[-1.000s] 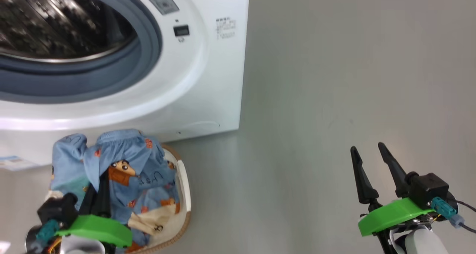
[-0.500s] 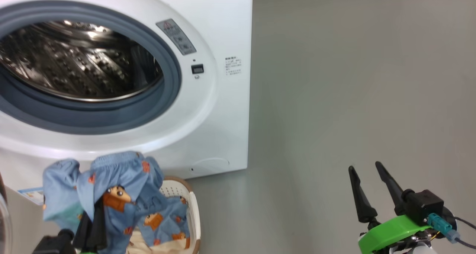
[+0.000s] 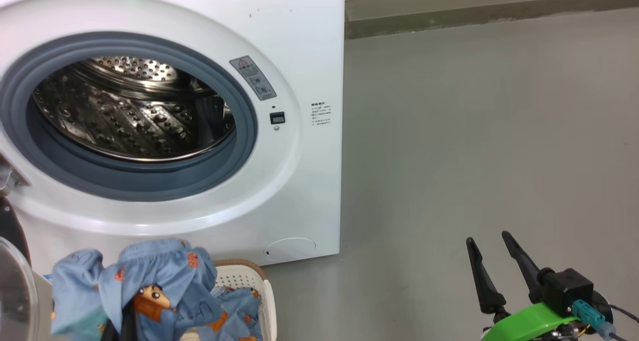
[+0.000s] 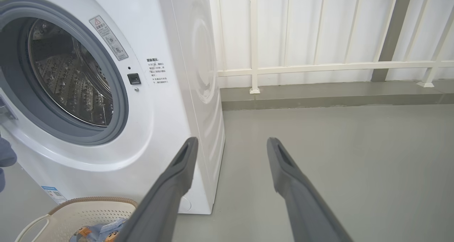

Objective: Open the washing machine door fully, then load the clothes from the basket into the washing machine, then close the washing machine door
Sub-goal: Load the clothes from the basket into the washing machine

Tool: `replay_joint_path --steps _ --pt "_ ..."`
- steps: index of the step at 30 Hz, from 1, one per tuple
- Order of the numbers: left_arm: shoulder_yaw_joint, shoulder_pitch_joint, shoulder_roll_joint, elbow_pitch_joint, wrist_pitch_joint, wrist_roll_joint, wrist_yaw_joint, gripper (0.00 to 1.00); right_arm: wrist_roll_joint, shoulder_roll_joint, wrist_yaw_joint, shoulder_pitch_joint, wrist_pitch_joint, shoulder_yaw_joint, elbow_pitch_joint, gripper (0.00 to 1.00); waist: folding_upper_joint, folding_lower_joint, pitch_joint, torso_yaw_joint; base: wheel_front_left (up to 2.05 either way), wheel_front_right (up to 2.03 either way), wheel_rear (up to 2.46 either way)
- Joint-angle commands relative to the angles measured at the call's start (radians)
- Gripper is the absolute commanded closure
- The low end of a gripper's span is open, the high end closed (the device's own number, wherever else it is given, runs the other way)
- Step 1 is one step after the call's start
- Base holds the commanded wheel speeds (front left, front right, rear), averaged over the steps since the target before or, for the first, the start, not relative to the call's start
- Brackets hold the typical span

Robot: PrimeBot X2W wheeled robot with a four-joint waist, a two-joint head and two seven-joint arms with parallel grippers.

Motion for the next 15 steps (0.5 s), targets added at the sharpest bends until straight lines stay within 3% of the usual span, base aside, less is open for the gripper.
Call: replay_joint_path --steps 1,15 --pt "0.035 -0.010 0.006 -0.032 -0.009 0.000 0.011 1.00 -0.011 -0.006 0.006 0.001 -0.012 0.026 -0.028 0.00 0.0000 0.0001 -0.003 0.004 0.00 0.00 0.00" --pt "0.016 -0.026 0.004 -0.028 -0.009 -0.022 0.011 1.00 -0.001 -0.001 0.006 0.003 -0.012 0.029 -0.025 0.00 0.0000 0.0001 0.015 -0.001 0.00 0.00 0.00"
